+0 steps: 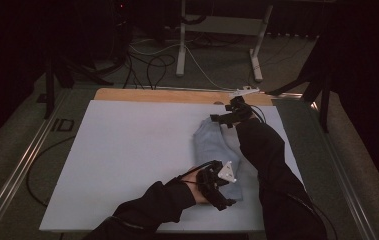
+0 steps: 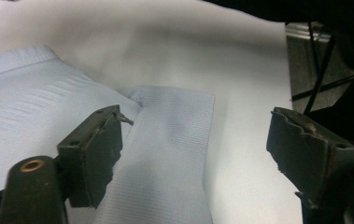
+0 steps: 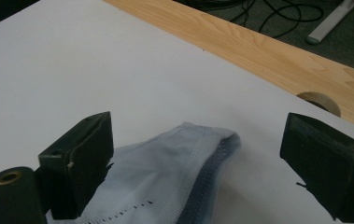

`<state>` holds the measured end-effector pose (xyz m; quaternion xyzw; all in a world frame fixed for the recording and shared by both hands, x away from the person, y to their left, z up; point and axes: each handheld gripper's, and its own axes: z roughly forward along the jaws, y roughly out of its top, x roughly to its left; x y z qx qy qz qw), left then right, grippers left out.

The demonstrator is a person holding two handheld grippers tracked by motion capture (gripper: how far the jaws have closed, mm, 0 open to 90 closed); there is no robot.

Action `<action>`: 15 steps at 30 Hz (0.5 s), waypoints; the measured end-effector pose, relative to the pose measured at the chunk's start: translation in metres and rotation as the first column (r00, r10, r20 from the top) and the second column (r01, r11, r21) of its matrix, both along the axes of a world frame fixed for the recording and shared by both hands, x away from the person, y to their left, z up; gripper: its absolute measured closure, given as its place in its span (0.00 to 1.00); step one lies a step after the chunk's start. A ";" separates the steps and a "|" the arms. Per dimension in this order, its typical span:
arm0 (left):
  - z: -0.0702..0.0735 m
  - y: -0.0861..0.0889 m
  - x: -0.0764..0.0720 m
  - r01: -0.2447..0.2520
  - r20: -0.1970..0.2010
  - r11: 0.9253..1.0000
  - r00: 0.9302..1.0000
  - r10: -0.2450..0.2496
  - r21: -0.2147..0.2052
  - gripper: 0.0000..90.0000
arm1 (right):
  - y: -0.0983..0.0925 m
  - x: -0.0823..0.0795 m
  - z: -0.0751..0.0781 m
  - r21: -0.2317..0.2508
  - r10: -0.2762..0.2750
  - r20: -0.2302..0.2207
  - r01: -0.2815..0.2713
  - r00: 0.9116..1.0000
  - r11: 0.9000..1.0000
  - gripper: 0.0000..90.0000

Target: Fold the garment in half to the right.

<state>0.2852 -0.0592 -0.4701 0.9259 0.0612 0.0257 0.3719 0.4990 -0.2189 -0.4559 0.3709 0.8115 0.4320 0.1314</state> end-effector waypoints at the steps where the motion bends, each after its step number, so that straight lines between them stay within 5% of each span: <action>1: 0.001 0.002 0.001 0.001 -0.006 1.000 1.000 -0.001 -0.003 0.20 | 0.001 0.000 0.001 -0.001 0.003 0.003 -0.003 1.000 1.000 0.11; 15: 0.010 0.040 0.011 -0.027 -0.029 0.999 0.999 0.026 -0.043 0.01 | 0.012 -0.009 0.006 -0.003 0.037 0.011 -0.037 0.999 0.999 0.11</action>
